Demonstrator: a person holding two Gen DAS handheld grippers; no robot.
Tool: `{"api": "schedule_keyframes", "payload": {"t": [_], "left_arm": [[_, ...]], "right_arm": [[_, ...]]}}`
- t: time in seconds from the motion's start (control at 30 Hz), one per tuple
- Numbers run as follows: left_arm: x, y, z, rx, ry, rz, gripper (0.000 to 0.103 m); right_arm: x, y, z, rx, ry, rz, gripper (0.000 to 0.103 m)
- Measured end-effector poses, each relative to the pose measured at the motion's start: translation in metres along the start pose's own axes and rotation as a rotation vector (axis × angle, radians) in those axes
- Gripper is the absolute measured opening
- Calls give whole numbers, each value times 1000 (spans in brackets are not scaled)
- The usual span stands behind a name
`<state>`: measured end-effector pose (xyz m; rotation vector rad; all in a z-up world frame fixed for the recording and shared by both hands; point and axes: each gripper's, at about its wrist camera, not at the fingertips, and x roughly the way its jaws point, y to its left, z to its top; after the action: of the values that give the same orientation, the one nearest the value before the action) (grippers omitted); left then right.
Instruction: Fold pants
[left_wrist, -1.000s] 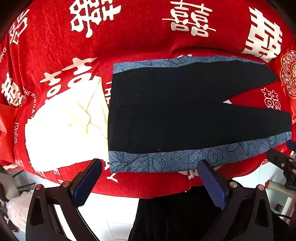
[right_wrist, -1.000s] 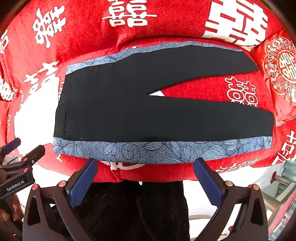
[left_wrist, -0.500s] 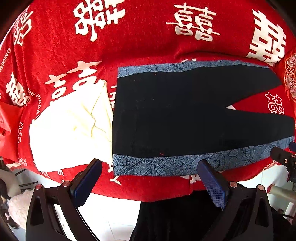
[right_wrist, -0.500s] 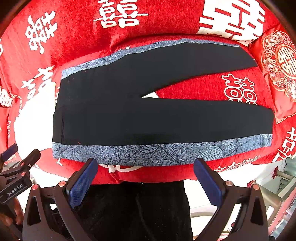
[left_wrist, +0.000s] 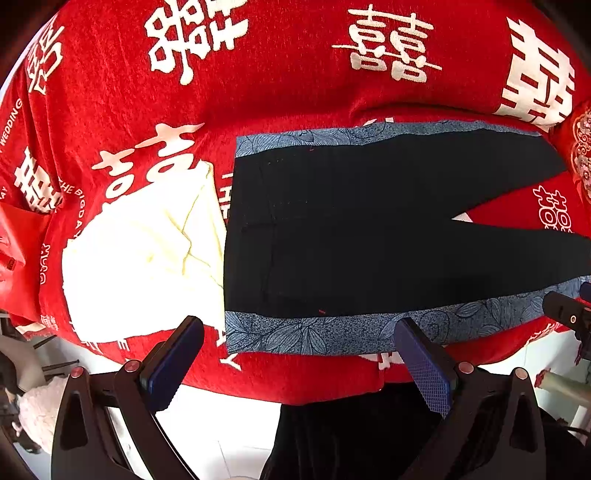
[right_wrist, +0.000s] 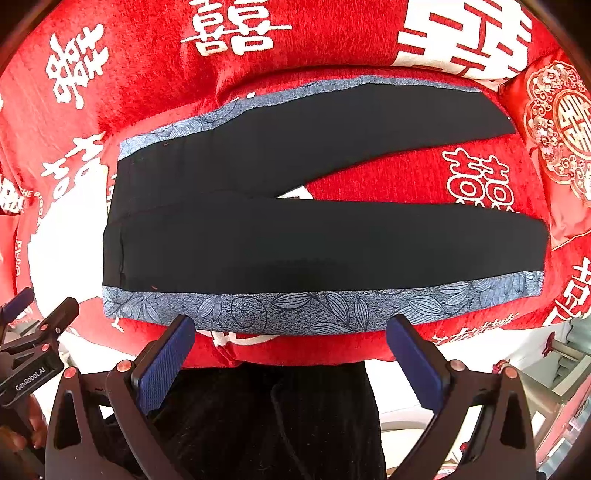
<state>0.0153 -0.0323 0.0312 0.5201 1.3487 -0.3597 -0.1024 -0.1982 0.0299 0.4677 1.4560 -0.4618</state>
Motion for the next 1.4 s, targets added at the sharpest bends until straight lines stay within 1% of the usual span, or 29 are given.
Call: {"api": "schedule_keyframes", "payload": {"t": [0.47,0.63,0.83,0.93,1.0,1.07,1.13,1.2,1.23,1.27,1.33,1.37,1.4], "left_arm": [[5,-11,11,-19,49,26,103],[6,-15,10,-93,90,24,103],[3,-29,9,-184,102,50,103],[4,-35,9,-217,111,52,103],[5,-39,9,-224,119,47,103],[6,-41,9,-214,115,38,103],[9,-41,9,-199,112,28,103],[15,-38,9,-196,101,-8,103],[22,-34,8,-199,97,-40,103],[27,-30,7,-205,96,-66,103],[43,-19,1,-230,92,-132,103],[50,-14,-3,-243,87,-154,103],[57,-9,-7,-258,80,-176,103]], "right_arm": [[8,-12,8,-23,39,21,103],[10,-24,11,-68,65,28,103],[17,-41,19,-117,100,55,103],[21,-45,24,-153,99,43,103],[21,-47,27,-154,93,34,103],[19,-51,27,-131,82,46,103],[19,-54,26,-106,64,69,103],[21,-54,22,-87,37,102,103],[22,-55,19,-70,23,135,103],[25,-56,16,-49,13,171,103],[37,-60,6,23,0,279,103],[49,-63,0,67,13,343,103],[57,-66,-4,98,23,382,103]]}}
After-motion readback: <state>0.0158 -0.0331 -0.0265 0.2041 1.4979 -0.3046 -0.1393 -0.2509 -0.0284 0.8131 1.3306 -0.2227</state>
